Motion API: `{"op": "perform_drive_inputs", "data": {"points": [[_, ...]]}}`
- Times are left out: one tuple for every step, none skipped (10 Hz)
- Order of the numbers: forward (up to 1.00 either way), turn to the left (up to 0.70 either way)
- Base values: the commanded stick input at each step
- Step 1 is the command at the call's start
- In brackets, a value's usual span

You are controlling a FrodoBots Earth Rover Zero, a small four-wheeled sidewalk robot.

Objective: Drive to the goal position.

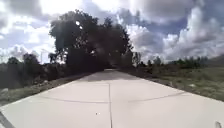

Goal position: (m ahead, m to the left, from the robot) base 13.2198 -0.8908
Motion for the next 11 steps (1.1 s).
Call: {"op": "perform_drive_inputs", "data": {"points": [[1.0,0.0],[1.0,0.0],[1.0,0.0],[1.0,0.0],[1.0,0.0],[1.0,0.0],[1.0,0.0],[1.0,0.0],[1.0,0.0],[1.0,0.0],[1.0,0.0]]}}
